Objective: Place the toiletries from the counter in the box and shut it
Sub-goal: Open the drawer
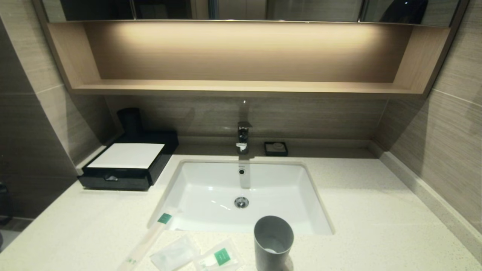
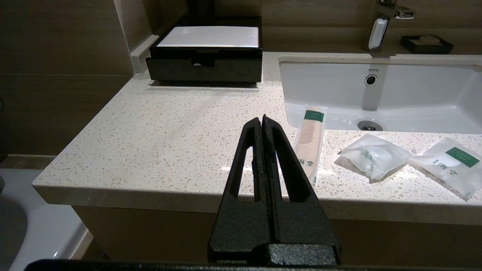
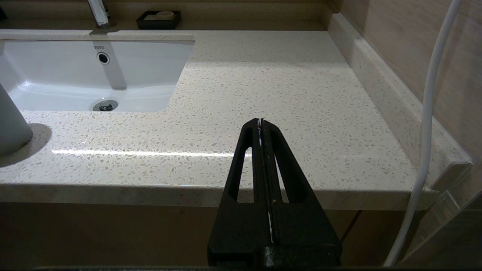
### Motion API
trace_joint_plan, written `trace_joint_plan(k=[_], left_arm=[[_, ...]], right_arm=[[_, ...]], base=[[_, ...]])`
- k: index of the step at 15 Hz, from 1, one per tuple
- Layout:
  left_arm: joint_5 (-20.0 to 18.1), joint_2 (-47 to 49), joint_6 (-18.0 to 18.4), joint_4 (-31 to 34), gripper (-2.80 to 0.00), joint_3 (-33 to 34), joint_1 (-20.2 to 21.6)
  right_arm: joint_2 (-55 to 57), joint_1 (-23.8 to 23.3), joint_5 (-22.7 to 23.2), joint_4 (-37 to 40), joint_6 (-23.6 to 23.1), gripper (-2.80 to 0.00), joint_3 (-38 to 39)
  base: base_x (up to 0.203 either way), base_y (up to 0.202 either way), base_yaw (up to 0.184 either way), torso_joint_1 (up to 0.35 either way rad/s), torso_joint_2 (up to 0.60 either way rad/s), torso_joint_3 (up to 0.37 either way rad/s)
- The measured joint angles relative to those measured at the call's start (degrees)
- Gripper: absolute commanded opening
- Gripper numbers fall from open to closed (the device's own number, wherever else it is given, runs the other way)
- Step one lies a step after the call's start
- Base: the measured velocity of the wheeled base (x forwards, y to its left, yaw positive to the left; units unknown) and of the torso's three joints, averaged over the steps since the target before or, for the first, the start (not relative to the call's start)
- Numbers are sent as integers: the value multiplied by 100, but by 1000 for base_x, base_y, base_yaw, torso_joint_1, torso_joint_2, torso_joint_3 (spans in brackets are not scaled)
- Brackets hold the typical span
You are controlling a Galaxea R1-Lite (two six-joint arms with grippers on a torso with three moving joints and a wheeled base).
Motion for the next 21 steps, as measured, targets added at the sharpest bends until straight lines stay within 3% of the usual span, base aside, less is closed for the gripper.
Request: trace_joint_plan(k=[13, 21], left_arm=[[6, 0, -15, 139, -280, -25, 0], [-18, 34, -30, 1378, -280, -1427, -11]], right_arm=[[0, 0, 0, 0, -2, -280, 0], [0, 0, -1, 0, -2, -280, 0]], base=[[0, 0, 0, 0, 0, 0], [0, 0, 0, 0, 0, 0]])
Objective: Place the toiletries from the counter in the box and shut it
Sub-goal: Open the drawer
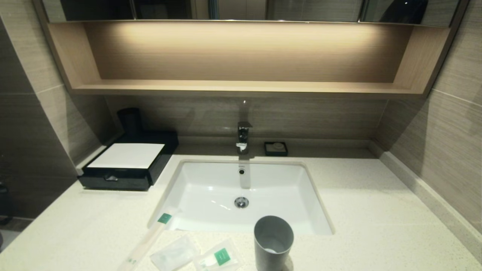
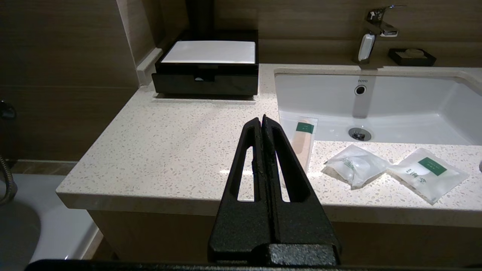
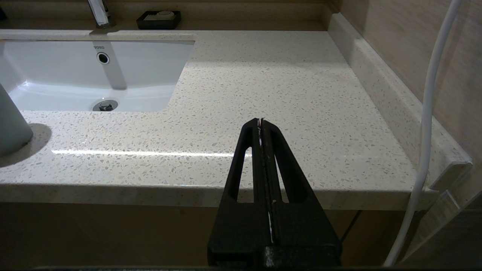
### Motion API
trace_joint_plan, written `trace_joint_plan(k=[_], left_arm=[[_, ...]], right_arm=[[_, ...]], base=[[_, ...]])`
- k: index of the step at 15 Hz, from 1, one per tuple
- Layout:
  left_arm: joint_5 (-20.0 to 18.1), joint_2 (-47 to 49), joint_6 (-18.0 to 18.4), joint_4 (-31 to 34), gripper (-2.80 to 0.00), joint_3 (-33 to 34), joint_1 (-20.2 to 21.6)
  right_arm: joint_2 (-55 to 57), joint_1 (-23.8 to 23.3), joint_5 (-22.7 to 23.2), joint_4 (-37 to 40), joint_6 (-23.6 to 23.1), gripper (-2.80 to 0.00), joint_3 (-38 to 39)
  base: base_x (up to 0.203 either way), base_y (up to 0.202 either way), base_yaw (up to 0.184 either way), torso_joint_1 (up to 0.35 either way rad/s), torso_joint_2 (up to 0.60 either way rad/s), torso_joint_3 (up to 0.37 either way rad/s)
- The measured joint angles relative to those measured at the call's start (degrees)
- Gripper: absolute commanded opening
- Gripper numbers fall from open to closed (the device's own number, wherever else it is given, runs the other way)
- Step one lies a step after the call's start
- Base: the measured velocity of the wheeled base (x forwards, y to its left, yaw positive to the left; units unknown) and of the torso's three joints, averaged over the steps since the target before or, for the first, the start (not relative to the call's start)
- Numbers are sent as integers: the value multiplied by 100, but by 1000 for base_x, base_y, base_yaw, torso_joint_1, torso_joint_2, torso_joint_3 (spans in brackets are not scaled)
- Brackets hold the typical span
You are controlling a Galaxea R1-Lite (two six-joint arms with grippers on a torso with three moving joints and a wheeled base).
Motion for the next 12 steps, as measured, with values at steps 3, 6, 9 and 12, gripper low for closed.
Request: trace_joint_plan(k=[3, 6, 9, 12], left_arm=[[51, 256, -13, 1, -280, -165, -2], [232, 1006, -190, -382, -280, -313, 0], [322, 1936, -286, -882, -280, -473, 6], [350, 2846, -413, -1124, -280, -661, 25]], right_arm=[[0, 0, 0, 0, 3, -280, 0], [0, 0, -1, 0, 2, -280, 0], [0, 0, 0, 0, 0, -280, 0], [0, 0, 0, 0, 2, -280, 0]], base=[[0, 0, 0, 0, 0, 0], [0, 0, 0, 0, 0, 0], [0, 0, 0, 0, 0, 0], [0, 0, 0, 0, 0, 0]])
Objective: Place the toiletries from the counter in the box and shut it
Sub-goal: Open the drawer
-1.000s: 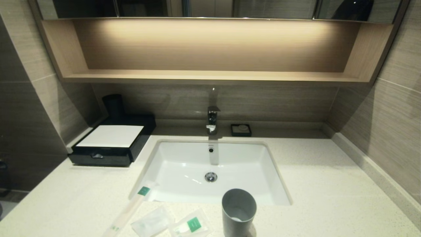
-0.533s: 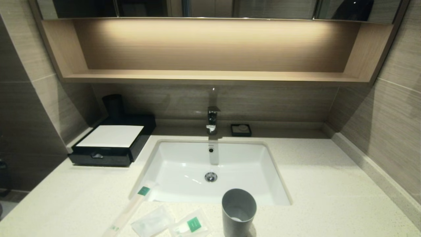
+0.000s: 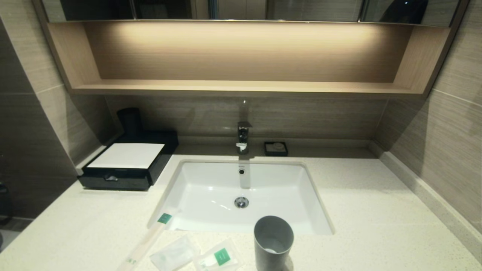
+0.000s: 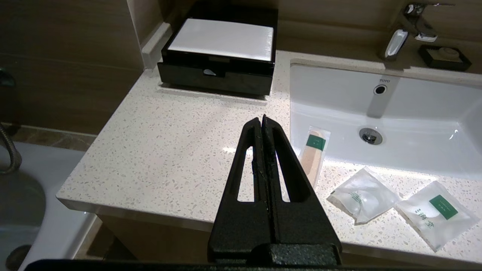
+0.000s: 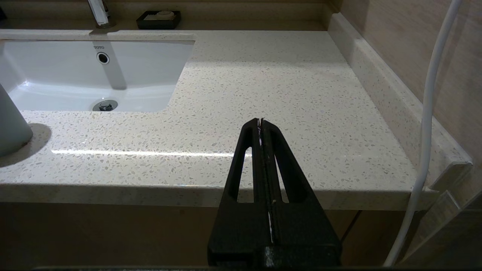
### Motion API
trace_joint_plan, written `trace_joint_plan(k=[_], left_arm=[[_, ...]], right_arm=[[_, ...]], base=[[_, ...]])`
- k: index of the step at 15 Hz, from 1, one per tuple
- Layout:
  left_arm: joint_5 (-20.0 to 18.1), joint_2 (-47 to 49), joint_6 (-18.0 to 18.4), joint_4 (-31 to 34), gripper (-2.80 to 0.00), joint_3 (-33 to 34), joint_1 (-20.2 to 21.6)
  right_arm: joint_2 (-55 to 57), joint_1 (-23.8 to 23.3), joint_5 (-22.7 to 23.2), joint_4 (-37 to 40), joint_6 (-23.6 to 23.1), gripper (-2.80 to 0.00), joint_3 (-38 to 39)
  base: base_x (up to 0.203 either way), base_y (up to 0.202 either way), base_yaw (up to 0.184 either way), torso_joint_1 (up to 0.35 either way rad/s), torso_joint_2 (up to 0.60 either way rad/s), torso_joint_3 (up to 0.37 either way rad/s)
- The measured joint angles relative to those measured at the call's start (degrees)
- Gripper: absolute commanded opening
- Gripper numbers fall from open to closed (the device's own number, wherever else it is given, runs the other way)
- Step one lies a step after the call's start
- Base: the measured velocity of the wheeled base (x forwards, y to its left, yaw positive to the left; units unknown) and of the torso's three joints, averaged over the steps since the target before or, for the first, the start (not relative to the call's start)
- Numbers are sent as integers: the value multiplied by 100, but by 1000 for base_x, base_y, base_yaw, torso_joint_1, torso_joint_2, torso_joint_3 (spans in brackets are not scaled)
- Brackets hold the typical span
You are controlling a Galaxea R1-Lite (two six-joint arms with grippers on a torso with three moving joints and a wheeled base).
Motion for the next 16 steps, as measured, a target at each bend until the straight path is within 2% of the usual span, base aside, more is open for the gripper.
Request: trace_joint_plan(k=[3, 7, 10, 16], left_arm=[[115, 902, -140, -39, -280, -262, 14], [479, 2136, -371, -46, -280, -617, 52], [615, 2989, -421, -46, -280, -916, 129], [698, 4441, -402, -256, -280, -1414, 674]], right_arm=[[0, 0, 0, 1, -2, -280, 0], [0, 0, 2, 0, -2, -280, 0], [0, 0, 1, 0, 0, -280, 0], [0, 0, 0, 0, 0, -280, 0]], base=[[0, 0, 0, 0, 0, 0], [0, 0, 0, 0, 0, 0], [0, 0, 0, 0, 0, 0], [0, 0, 0, 0, 0, 0]])
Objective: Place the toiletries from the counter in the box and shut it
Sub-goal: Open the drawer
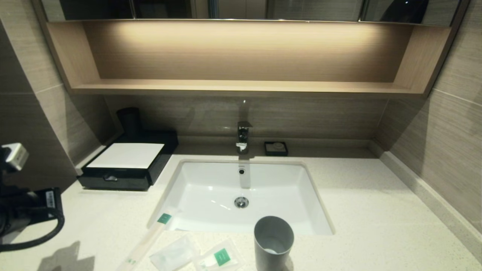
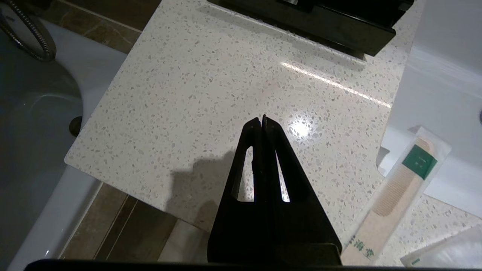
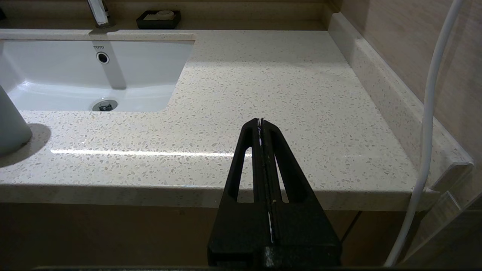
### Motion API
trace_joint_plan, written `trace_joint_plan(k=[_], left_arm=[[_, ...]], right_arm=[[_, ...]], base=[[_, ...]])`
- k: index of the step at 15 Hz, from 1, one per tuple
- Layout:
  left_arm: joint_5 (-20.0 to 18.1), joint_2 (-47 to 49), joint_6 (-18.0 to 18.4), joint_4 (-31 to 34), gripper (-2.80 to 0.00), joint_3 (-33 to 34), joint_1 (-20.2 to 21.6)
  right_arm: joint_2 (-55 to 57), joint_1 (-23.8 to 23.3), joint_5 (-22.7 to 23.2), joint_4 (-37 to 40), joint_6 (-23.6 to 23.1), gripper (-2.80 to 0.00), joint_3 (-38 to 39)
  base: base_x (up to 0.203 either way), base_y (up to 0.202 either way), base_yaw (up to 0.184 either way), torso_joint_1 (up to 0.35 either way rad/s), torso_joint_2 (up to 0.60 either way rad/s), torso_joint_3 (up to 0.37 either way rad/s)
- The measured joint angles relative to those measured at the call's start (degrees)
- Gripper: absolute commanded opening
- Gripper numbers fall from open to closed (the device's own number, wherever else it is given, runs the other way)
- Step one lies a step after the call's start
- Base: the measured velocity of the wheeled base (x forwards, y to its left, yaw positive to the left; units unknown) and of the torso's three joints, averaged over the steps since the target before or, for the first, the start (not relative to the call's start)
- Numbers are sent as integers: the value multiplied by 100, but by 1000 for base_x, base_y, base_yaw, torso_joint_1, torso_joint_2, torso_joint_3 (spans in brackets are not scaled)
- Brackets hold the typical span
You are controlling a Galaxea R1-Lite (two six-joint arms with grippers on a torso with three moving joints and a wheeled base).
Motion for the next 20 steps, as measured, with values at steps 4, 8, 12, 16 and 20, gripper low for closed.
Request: trace_joint_plan(k=[4, 8, 12, 16, 20], left_arm=[[-9, 610, 80, -832, -280, -1, 52], [-11, 1083, 183, -876, -280, -90, 111], [-100, 1482, 265, -1167, -280, -138, 172], [-355, 1786, 276, -1555, -280, -149, 180], [-1074, 1926, 343, -1558, -280, -261, 406]], right_arm=[[0, 0, 2, 0, 0, -280, 0], [0, 0, 2, 0, 0, -280, 0], [0, 0, 0, 0, -2, -280, 0], [0, 0, -1, 0, -1, -280, 0], [0, 0, -1, 0, 1, -280, 0]], base=[[0, 0, 0, 0, 0, 0], [0, 0, 0, 0, 0, 0], [0, 0, 0, 0, 0, 0], [0, 0, 0, 0, 0, 0], [0, 0, 0, 0, 0, 0]])
